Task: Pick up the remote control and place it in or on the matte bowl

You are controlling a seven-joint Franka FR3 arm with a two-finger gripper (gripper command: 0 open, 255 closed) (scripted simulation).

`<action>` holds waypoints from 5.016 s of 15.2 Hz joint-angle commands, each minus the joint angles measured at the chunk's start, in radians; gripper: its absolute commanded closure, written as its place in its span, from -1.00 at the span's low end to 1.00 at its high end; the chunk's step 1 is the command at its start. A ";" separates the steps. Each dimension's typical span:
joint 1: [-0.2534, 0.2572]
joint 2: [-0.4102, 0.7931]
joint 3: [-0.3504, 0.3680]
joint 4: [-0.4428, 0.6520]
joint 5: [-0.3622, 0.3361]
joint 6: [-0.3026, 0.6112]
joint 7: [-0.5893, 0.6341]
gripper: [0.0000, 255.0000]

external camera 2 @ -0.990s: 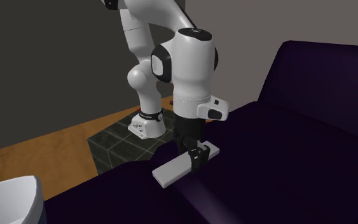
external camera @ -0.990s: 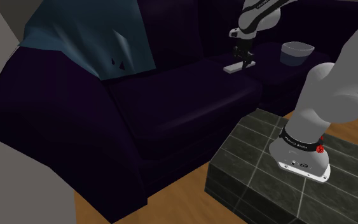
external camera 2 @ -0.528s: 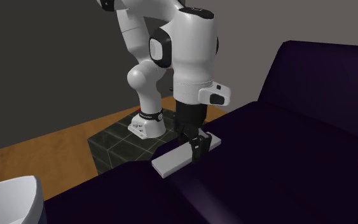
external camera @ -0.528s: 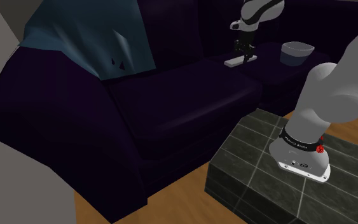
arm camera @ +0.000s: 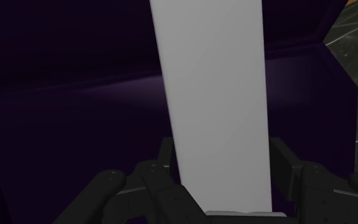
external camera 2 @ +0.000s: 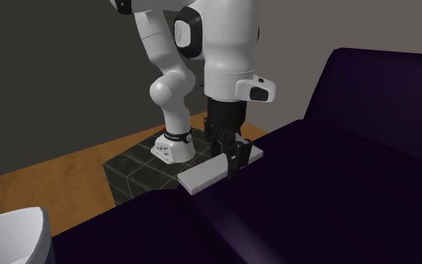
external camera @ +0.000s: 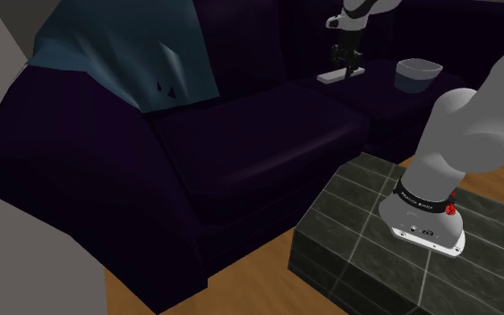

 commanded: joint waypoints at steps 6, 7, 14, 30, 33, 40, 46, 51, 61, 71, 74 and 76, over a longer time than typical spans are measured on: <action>-0.006 -0.038 0.030 0.068 -0.007 -0.103 0.007 1.00; -0.006 -0.041 0.034 0.079 -0.007 -0.117 0.007 1.00; -0.021 -0.054 0.014 0.136 -0.015 -0.176 -0.040 1.00; -0.005 0.182 -0.442 0.358 0.130 -0.151 -0.554 1.00; -0.020 0.423 -0.590 0.434 0.379 -0.157 -0.793 1.00; -0.508 0.738 -0.383 0.679 0.674 -0.262 -1.090 1.00; -0.691 0.854 -0.306 0.793 0.762 -0.288 -1.173 1.00; -0.681 0.865 -0.298 0.735 0.776 -0.228 -1.185 1.00; -0.678 0.881 -0.285 0.686 0.795 -0.172 -1.198 1.00; -0.677 0.871 -0.293 0.708 0.784 -0.199 -1.191 -1.00; -0.682 0.849 -0.309 0.779 0.760 -0.278 -1.173 -1.00; -0.682 0.849 -0.309 0.778 0.760 -0.278 -1.173 -1.00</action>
